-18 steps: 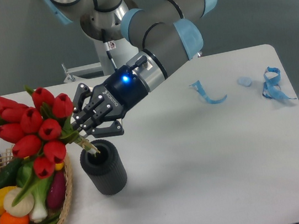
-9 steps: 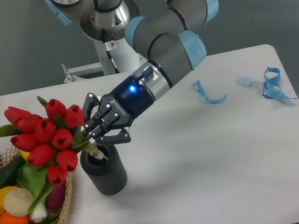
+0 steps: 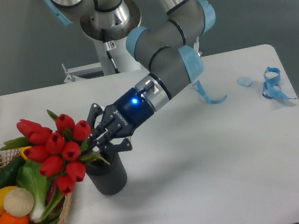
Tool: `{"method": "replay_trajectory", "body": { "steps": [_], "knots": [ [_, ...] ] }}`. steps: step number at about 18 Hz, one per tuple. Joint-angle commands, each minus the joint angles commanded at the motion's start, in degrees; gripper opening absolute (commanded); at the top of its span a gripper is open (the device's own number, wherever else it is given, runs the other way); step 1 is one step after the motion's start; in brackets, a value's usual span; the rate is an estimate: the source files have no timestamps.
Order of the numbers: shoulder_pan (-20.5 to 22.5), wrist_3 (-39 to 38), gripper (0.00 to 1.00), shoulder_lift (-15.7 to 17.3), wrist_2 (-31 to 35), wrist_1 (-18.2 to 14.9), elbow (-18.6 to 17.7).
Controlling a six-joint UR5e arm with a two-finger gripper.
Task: Insert the flowers into the vase
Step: 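Lower the tulip stems into the vase opening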
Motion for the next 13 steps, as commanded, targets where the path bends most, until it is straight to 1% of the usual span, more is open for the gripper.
{"method": "replay_trajectory", "body": {
  "steps": [3,6,10,12,13],
  "knots": [
    [0.09,1.15,0.10,-0.35,0.00,0.00,-1.23],
    [0.09,2.03,0.10,-0.35,0.26,0.00,-2.29],
    [0.09,5.19,0.11,-0.79,0.35,0.00,-3.96],
    [0.17,5.37,0.15,-1.14,0.35,0.00,-3.96],
    [0.44,5.37,0.19,-1.14,0.35,0.00,-3.96]
  ]
}}
